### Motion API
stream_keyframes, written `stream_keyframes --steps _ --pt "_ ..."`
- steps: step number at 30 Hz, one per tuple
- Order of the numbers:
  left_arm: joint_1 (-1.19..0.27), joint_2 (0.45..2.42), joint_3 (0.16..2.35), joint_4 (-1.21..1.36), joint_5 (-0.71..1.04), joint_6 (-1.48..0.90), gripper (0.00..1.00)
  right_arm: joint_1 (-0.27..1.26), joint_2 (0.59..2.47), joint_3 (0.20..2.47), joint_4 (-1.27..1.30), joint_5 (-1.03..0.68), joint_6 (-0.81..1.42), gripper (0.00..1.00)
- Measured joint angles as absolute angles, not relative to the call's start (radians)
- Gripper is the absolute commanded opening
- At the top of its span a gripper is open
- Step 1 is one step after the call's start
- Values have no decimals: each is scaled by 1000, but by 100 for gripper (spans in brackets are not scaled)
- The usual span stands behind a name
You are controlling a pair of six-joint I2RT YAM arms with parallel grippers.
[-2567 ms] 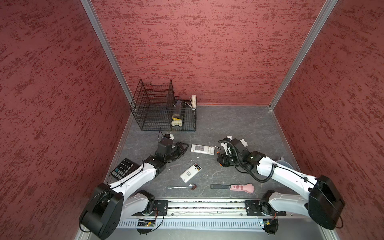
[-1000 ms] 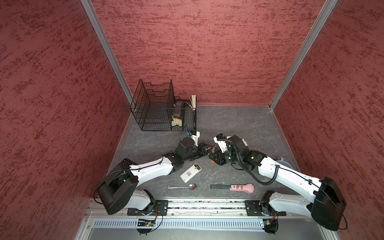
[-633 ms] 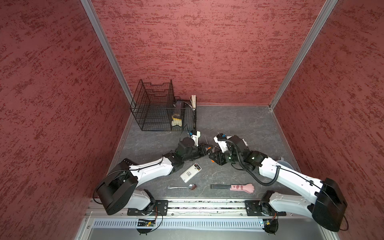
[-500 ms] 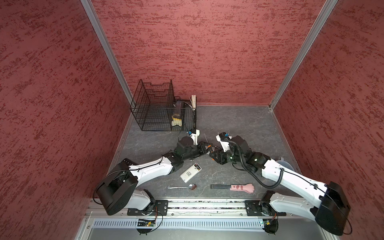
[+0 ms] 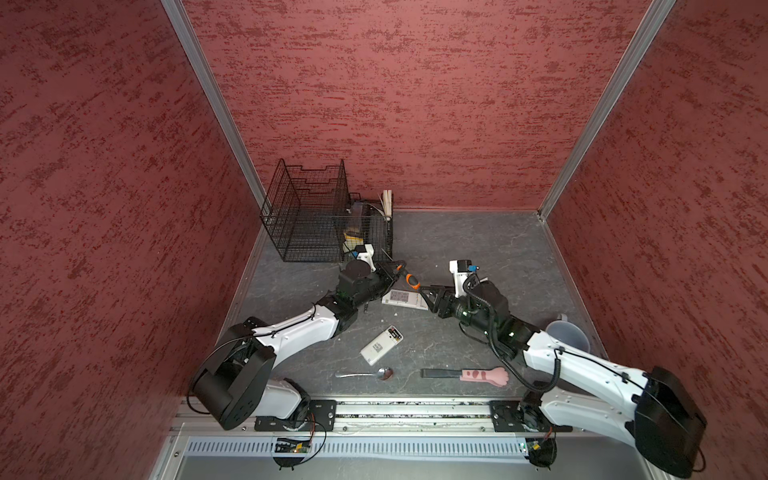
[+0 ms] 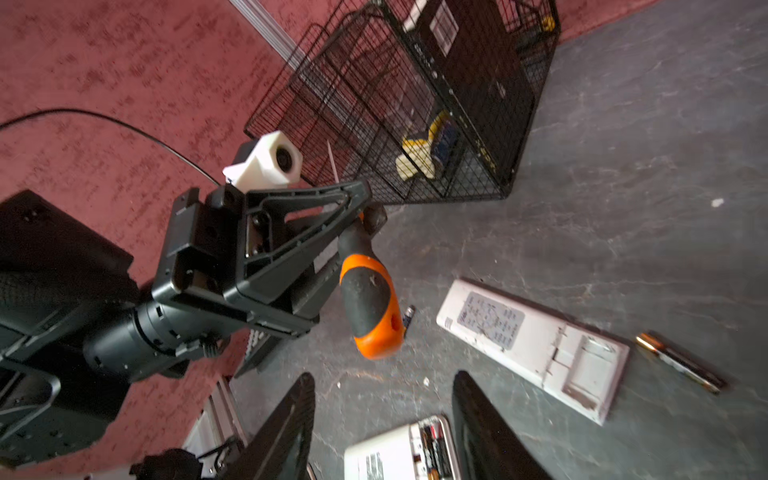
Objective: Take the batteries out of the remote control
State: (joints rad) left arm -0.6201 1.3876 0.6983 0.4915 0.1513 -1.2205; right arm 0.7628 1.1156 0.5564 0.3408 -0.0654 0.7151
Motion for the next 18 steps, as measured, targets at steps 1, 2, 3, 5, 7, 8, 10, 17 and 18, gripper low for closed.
stream_keyframes --steps 1,2,3,5,7,8,10,17,18 --pt "-620 1388 703 492 150 -1225 0 763 1126 557 365 -65 721 56" --pt "-620 1388 708 494 149 -1229 0 763 1142 559 393 -65 728 56" --pt "-621 1388 712 495 148 -1234 0 763 1155 562 415 -65 733 56" --pt "-625 1388 720 495 147 -1242 0 763 1190 571 458 -66 743 56" --pt "-630 1388 725 495 144 -1246 0 763 1218 582 484 -66 750 56" --pt "-633 1388 727 495 143 -1247 0 763 1230 585 498 -66 753 55" --pt "-641 1388 730 496 138 -1250 0 763 1246 593 513 -67 756 53" --pt "-664 1388 731 504 125 -1253 0 763 1287 634 535 -67 761 44" --pt "-667 1388 731 506 123 -1253 0 763 1291 638 535 -67 761 43"
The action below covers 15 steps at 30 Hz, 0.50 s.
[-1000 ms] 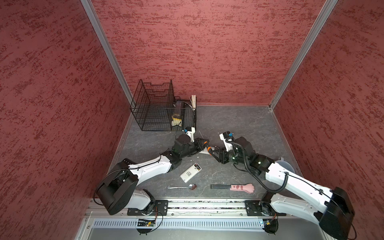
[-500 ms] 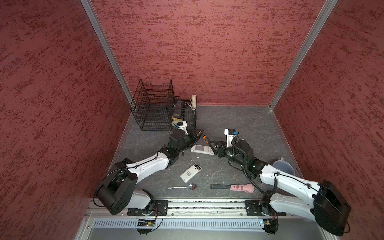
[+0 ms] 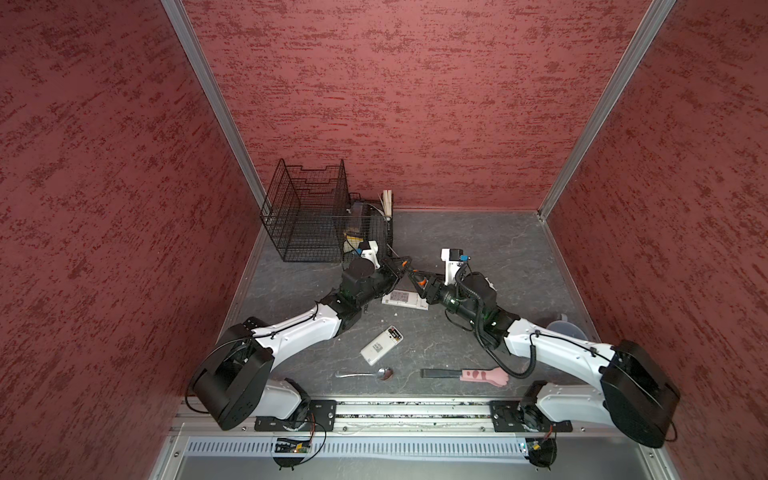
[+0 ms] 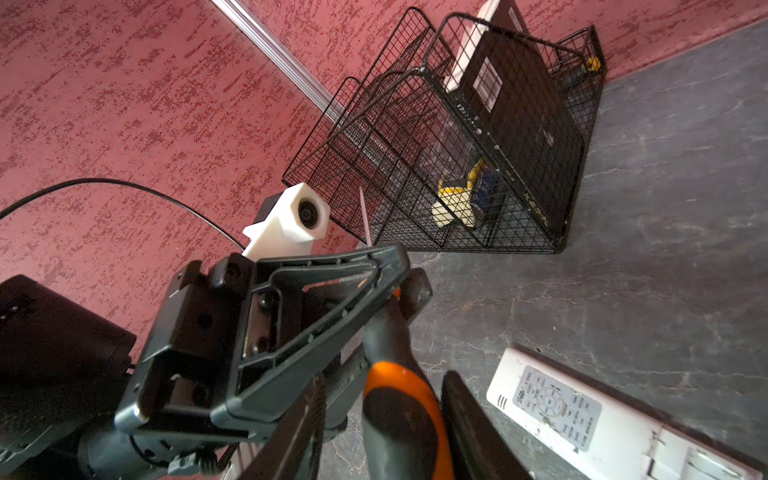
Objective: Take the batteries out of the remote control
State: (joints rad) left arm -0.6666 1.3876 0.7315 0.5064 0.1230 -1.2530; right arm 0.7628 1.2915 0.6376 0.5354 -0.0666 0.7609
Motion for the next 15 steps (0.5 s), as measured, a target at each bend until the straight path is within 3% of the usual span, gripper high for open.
stream_keyframes --steps 15 --pt "-696 1396 731 543 99 -1269 0 762 1330 650 557 -68 770 36"
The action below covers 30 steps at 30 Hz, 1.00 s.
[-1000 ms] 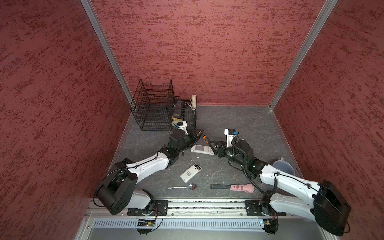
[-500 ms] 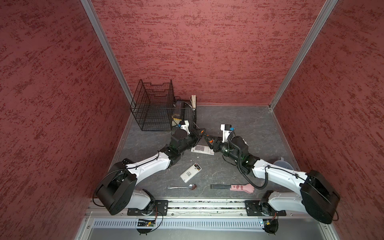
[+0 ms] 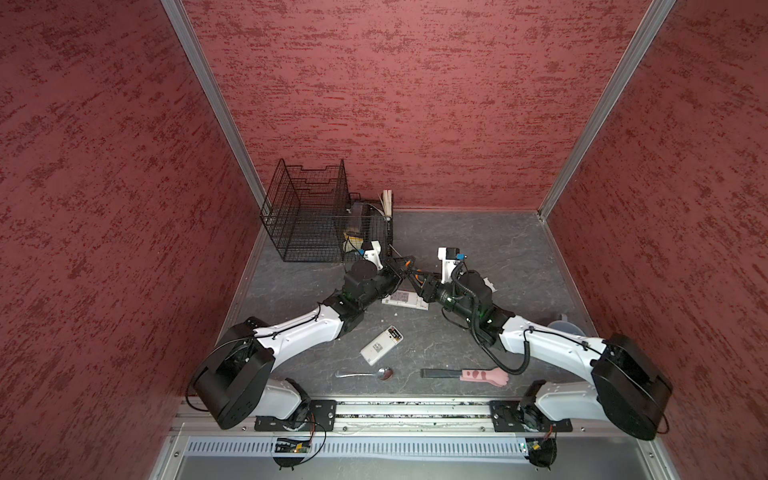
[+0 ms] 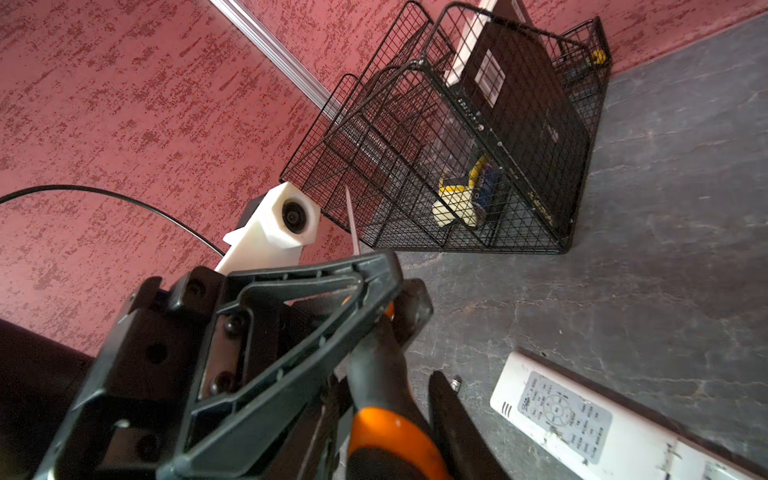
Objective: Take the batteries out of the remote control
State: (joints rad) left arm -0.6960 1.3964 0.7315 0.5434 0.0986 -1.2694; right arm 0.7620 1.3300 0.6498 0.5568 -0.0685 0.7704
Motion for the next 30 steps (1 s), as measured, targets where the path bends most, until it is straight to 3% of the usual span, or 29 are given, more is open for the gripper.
stream_keyframes --steps 19,30 --pt "-701 1399 731 578 98 -1272 0 762 1308 646 552 -47 767 42" --pt "-698 1380 731 562 98 -1271 0 762 1293 646 552 -36 757 40"
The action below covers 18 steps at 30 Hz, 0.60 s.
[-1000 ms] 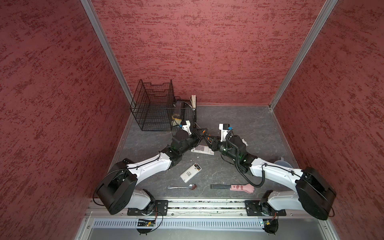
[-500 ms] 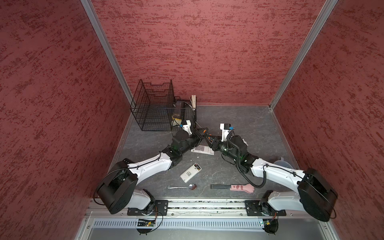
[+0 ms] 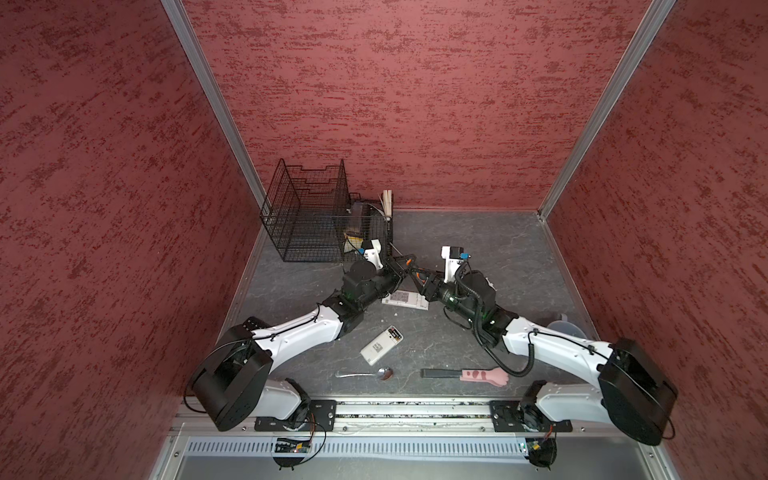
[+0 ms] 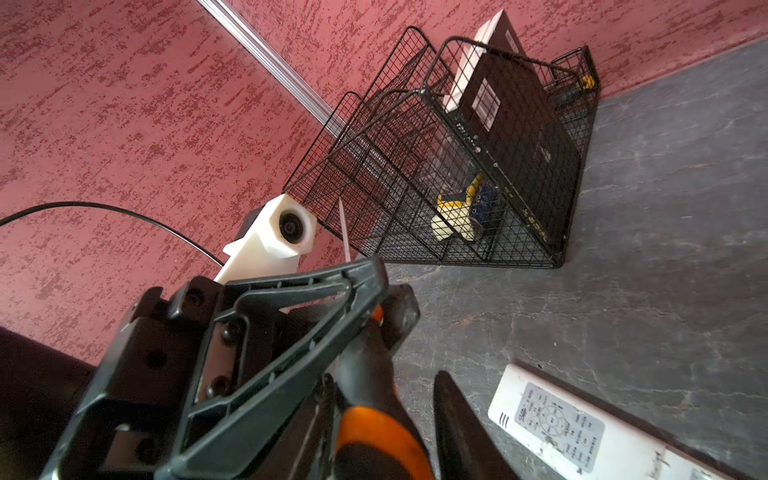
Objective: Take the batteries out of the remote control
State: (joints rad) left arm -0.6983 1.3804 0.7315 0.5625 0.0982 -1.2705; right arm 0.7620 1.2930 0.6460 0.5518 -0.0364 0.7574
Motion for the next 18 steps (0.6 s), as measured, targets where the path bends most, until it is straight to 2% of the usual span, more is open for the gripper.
stream_keyframes --steps 18 --pt "-696 1382 731 546 95 -1270 0 760 1293 646 554 -28 746 33"
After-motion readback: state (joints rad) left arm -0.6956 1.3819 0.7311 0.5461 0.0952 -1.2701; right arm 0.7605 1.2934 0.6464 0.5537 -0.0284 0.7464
